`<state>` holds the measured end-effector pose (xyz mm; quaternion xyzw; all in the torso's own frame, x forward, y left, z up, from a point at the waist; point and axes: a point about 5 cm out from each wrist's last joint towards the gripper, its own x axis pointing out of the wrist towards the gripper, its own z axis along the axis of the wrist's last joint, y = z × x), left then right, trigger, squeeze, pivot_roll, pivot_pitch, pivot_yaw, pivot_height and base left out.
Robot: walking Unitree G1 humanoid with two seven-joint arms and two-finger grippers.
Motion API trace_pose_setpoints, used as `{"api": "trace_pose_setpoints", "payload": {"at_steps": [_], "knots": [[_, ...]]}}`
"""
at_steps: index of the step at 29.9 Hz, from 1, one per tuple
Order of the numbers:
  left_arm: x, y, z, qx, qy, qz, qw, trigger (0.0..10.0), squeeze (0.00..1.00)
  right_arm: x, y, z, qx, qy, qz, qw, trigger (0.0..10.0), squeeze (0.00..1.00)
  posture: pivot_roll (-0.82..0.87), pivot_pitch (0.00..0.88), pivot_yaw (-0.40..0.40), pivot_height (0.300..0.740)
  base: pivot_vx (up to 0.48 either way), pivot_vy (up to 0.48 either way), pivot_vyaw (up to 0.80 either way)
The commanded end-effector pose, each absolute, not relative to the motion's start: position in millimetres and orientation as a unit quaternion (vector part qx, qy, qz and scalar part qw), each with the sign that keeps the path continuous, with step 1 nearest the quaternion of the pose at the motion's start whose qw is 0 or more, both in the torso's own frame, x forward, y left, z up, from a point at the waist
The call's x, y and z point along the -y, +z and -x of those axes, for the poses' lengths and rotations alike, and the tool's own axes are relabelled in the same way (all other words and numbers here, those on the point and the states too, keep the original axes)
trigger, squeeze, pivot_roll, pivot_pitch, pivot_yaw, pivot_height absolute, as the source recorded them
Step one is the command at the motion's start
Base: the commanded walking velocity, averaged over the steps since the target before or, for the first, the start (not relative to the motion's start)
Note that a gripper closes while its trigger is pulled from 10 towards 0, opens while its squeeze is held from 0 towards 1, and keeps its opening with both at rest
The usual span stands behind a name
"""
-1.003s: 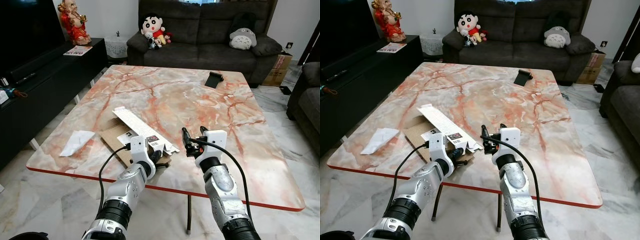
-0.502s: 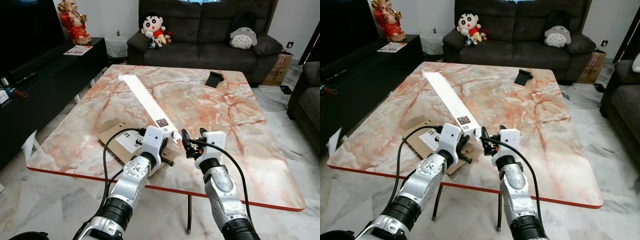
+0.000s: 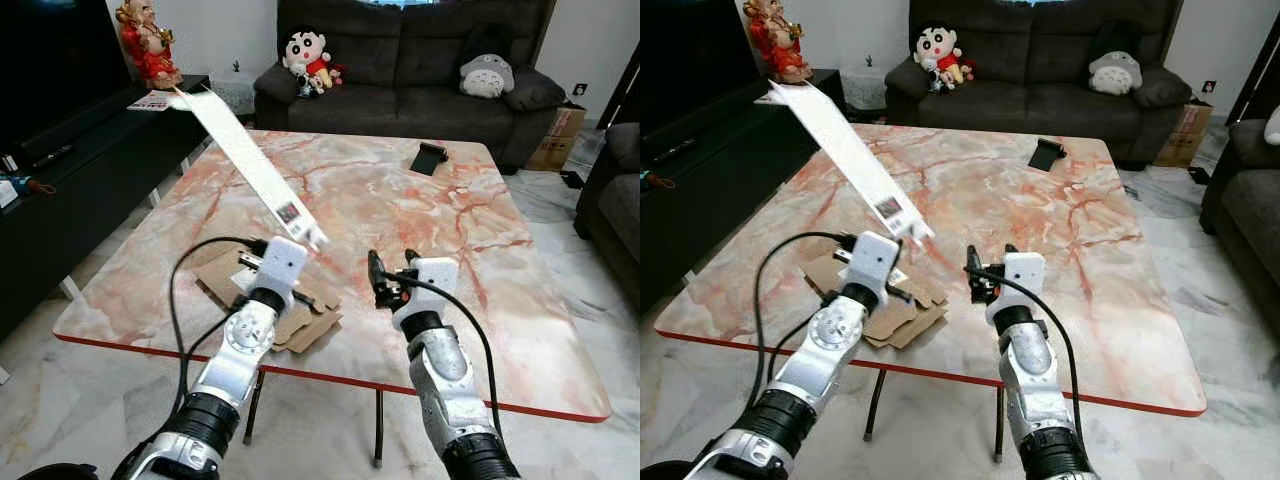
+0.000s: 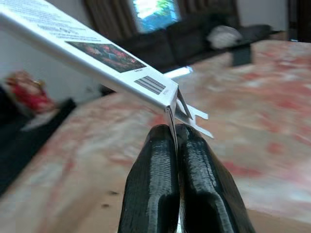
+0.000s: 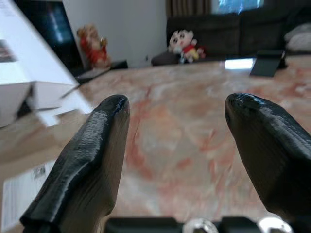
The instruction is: Picking trash to rubbish bin
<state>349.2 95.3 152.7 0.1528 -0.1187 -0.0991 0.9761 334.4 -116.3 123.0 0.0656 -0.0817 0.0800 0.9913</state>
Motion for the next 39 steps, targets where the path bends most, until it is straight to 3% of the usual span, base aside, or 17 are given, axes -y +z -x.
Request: {"api": "trace_pose_setpoints", "payload": {"at_steps": [1, 14, 30, 39], "knots": [[-101, 159, -348, 0.141, -0.077, -0.165, 0.973, 10.0, 0.0, 119, 136, -338, 0.109, 0.069, -0.073, 0.989, 10.0, 0.0, 0.16, 0.0, 0.001, 0.74, 0.0, 0.0, 0.0], [-117, 166, -343, 0.187, -0.014, -0.165, 0.968, 10.0, 0.0, 121, 147, -339, 0.134, 0.054, -0.077, 0.987, 10.0, 0.0, 0.16, 0.0, 0.004, 0.74, 0.0, 0.0, 0.0], [-114, 167, -343, 0.192, -0.014, -0.154, 0.969, 10.0, 0.0, 123, 149, -339, 0.138, 0.05, -0.078, 0.986, 10.0, 0.0, 0.16, 0.0, 0.004, 0.74, 0.0, 0.0, 0.0], [-113, 167, -342, 0.195, -0.018, -0.15, 0.969, 10.0, 0.0, 125, 148, -337, 0.138, 0.051, -0.077, 0.986, 10.0, 0.0, 0.15, 0.0, 0.009, 0.74, -0.269, 0.0, 0.0]]}}
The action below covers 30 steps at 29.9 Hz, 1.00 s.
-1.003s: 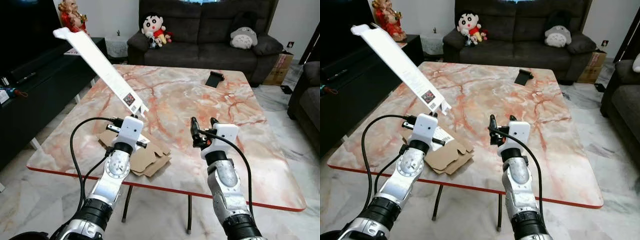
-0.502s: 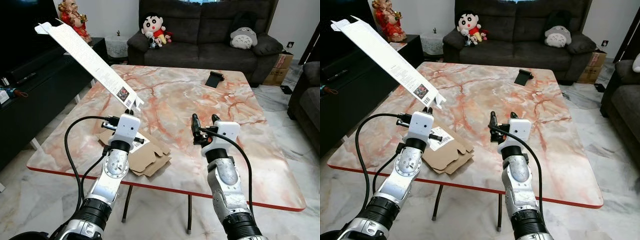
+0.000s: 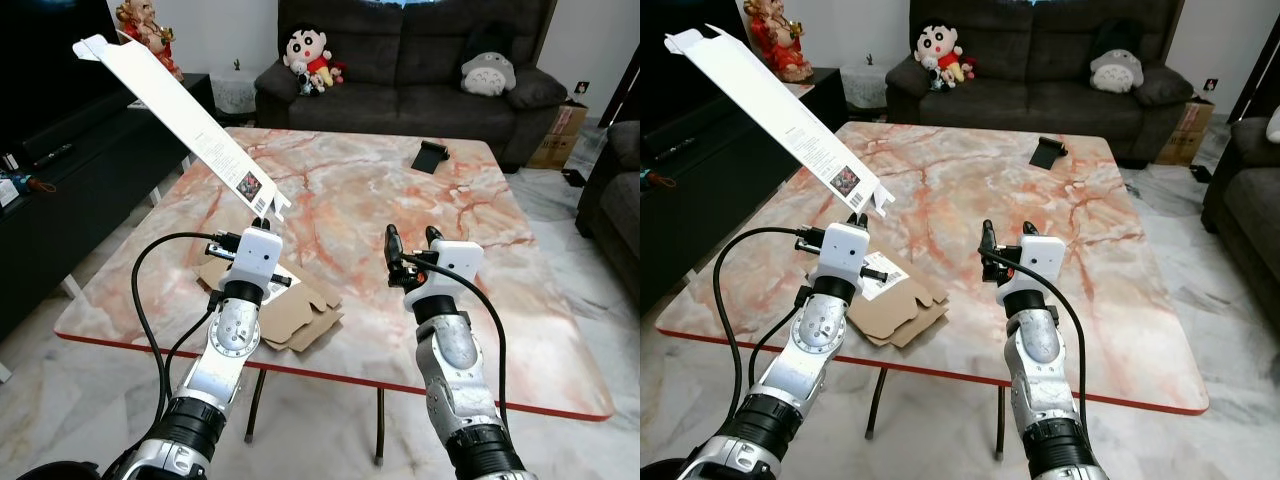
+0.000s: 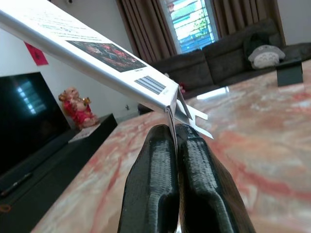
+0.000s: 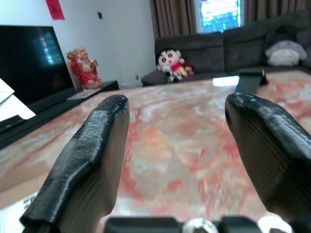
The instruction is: Picking trash to rubbish bin
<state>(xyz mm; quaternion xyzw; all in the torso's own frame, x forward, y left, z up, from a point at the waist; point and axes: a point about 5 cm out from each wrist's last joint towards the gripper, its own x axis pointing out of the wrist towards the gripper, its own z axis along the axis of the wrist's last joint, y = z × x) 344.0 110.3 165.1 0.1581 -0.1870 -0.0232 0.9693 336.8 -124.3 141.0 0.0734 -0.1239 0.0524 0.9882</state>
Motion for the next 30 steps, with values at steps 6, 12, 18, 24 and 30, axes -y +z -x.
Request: {"api": "trace_pose_setpoints", "payload": {"at_steps": [6, 12, 18, 24, 30], "knots": [[-111.9, 165.5, -340.9, 0.194, -0.022, -0.148, 0.969, 10.0, 0.0, 124.8, 146.9, -336.5, 0.136, 0.054, -0.075, 0.986, 10.0, 0.0, 0.14, 0.0, 0.012, 0.74, -0.289, 0.0, 0.0], [-112.3, 163.7, -339.7, 0.193, -0.023, -0.147, 0.97, 10.0, 0.0, 123.7, 144.8, -335.5, 0.132, 0.057, -0.074, 0.987, 10.0, 0.0, 0.14, 0.0, 0.012, 0.74, -0.309, 0.0, 0.0], [-112.4, 162.9, -339.5, 0.192, -0.025, -0.148, 0.97, 10.0, 0.0, 123.9, 144.6, -335.5, 0.131, 0.056, -0.073, 0.987, 10.0, 0.0, 0.14, 0.0, 0.015, 0.74, -0.308, 0.0, 0.0], [-112.7, 162.3, -339.1, 0.191, -0.026, -0.149, 0.97, 10.0, 0.0, 125.1, 143.6, -335.0, 0.129, 0.053, -0.072, 0.988, 10.0, 0.0, 0.13, 0.0, 0.017, 0.74, -0.308, 0.0, 0.0], [-114.3, 161.1, -339.2, 0.188, -0.026, -0.15, 0.97, 10.0, 0.0, 127.4, 139.1, -333.5, 0.121, 0.051, -0.071, 0.989, 10.0, 0.0, 0.14, 0.0, 0.017, 0.74, -0.301, 0.0, 0.0]]}}
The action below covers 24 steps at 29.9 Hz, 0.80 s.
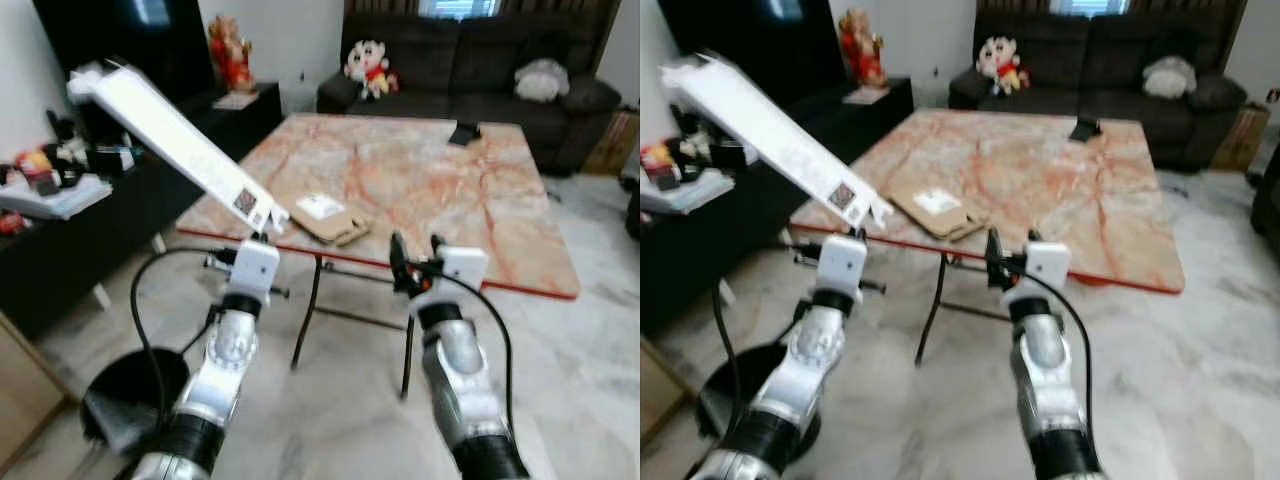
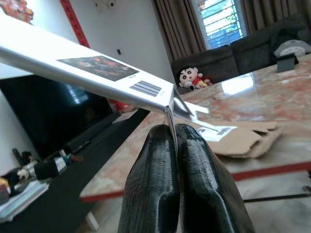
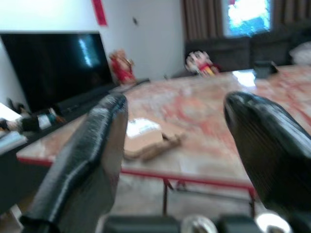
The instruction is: Picking trash to rubbish bin
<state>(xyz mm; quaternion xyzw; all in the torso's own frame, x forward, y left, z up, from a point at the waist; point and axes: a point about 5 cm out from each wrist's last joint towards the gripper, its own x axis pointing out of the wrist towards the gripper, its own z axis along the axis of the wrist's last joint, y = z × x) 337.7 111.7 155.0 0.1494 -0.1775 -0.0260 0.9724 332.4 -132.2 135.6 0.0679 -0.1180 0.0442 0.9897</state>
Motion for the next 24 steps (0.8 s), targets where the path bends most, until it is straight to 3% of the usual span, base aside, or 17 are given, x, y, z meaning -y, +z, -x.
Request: {"api": "trace_pose_setpoints", "payload": {"at_steps": [1, 8, 11, 16, 19, 22, 24], "knots": [[-115, 160, -339, 0.186, -0.026, -0.151, 0.971, 10.0, 0.0, 128, 138, -333, 0.119, 0.052, -0.07, 0.989, 10.0, 0.0, 0.14, 0.0, 0.017, 0.74, -0.3, 0.0, 0.0], [-130, 134, -345, 0.103, -0.015, -0.139, 0.985, 10.0, 0.0, 132, 118, -331, 0.079, 0.05, -0.062, 0.994, 10.0, 0.0, 0.13, 0.0, 0.013, 0.74, -0.084, 0.0, 0.0], [-140, 101, -343, 0.006, -0.038, -0.1, 0.994, 10.0, 0.0, 137, 93, -325, 0.03, 0.043, -0.052, 0.997, 10.0, 0.0, 0.13, 0.0, 0.012, 0.74, 0.0, 0.0, 0.0], [-159, 80, -340, -0.06, -0.01, -0.035, 0.998, 10.0, 0.0, 144, 71, -318, -0.016, 0.035, -0.043, 0.998, 10.0, 0.0, 0.13, 0.0, 0.01, 0.74, 0.0, 0.0, 0.0], [-167, 69, -336, -0.088, -0.013, -0.045, 0.995, 10.0, 0.0, 149, 53, -312, -0.055, 0.033, -0.042, 0.997, 10.0, 0.0, 0.13, 0.0, 0.01, 0.74, 0.0, 0.0, 0.0], [-187, 34, -319, -0.178, -0.01, -0.086, 0.98, 10.0, 0.0, 158, 7, -289, -0.165, 0.021, -0.028, 0.986, 10.0, 0.0, 0.13, 0.0, 0.005, 0.74, 0.0, 0.0, 0.0], [-188, 32, -318, -0.183, -0.01, -0.086, 0.979, 10.0, 0.0, 158, 5, -288, -0.169, 0.021, -0.026, 0.985, 10.0, 0.0, 0.13, 0.0, 0.005, 0.74, 0.0, 0.0, 0.0]]}}
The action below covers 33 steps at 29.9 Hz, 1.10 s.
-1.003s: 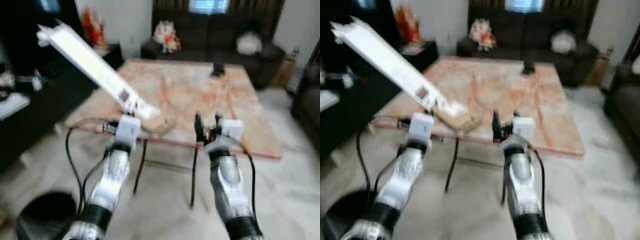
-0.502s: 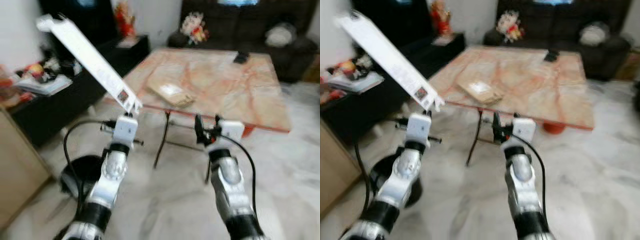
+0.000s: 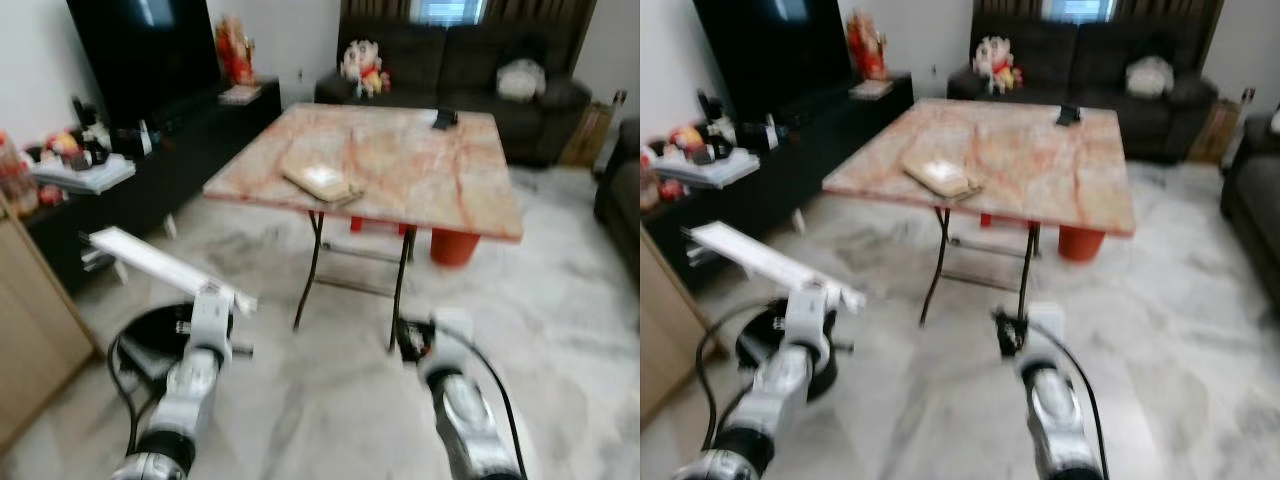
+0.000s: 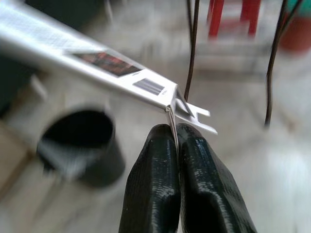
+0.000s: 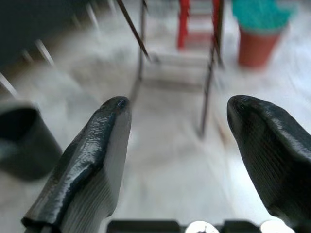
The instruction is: Picking trash to rubbish bin
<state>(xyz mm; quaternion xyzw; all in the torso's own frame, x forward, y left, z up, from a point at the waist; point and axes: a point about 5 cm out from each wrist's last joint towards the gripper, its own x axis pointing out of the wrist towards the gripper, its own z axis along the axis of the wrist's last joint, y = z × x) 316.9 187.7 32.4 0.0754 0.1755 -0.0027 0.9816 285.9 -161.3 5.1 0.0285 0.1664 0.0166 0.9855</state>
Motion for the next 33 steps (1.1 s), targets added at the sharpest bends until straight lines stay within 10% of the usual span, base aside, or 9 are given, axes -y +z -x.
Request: {"api": "trace_pose_setpoints", "payload": {"at_steps": [1, 14, 33], "knots": [[-188, 32, -318, -0.183, -0.01, -0.086, 0.979, 10.0, 0.0, 158, 5, -288, -0.169, 0.021, -0.026, 0.985, 10.0, 0.0, 0.13, 0.0, 0.005, 0.74, 0.0, 0.0, 0.0], [-229, -57, -218, -0.408, 0.051, -0.098, 0.906, 10.0, 0.0, 167, -82, -186, -0.422, 0.003, -0.049, 0.905, 10.0, 0.0, 0.13, 0.0, 0.001, 0.74, 0.0, 0.0, 0.0], [-237, -70, -191, -0.448, 0.069, -0.094, 0.886, 10.0, 0.0, 168, -90, -170, -0.441, -0.007, -0.073, 0.895, 10.0, 0.0, 0.1, 0.006, -0.009, 0.74, 0.402, 0.0, 0.0]]}}
